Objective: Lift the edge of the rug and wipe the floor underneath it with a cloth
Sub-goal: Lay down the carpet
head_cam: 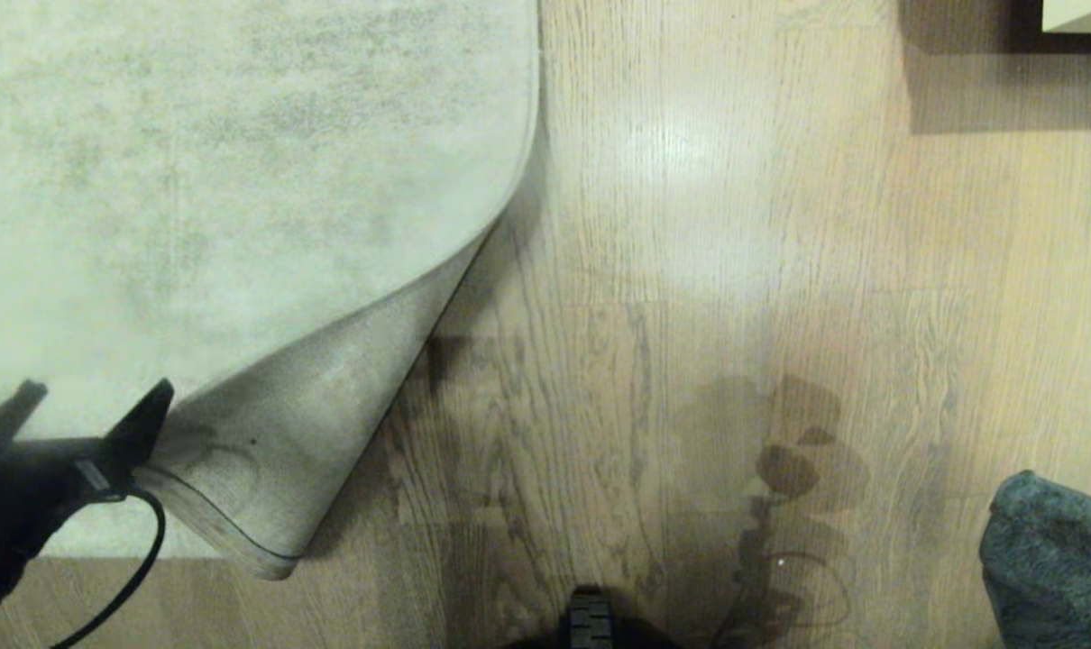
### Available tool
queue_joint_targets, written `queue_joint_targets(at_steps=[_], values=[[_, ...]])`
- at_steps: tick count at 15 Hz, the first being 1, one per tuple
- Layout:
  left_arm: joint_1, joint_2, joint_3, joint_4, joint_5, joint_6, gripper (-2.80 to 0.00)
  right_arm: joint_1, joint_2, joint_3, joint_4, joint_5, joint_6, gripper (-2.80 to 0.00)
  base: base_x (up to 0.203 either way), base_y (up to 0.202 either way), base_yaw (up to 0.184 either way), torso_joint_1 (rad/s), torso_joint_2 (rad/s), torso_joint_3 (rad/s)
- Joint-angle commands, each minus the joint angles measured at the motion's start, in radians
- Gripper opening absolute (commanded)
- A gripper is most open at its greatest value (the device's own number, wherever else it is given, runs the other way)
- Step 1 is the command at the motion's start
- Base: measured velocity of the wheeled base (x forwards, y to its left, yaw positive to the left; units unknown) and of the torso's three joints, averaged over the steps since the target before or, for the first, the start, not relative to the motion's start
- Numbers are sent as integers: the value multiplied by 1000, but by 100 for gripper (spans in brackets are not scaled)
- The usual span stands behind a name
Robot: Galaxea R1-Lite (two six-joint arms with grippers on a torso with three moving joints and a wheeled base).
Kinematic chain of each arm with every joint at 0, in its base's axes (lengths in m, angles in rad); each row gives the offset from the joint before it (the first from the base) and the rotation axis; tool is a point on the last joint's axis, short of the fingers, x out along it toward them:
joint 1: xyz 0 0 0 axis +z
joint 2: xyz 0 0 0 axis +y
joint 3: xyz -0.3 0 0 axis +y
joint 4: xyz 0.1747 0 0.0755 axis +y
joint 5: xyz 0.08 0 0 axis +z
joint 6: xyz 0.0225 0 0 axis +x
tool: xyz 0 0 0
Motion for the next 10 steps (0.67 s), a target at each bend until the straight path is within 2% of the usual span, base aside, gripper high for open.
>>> queue_joint_targets(at_steps=[1,6,10], values=[[-4,-60,0,-47,-1,-2,0,0,1,0,-1,0,-1,-280,0,0,0,0,0,0],[-35,-70,0,-40,-5,-25,0,0,1,0,-1,0,0,-280,0,0,0,0,0,0],[-77,-101,0,152,-3,-36,0,0,2,0,-1,0,0,-280,0,0,0,0,0,0]])
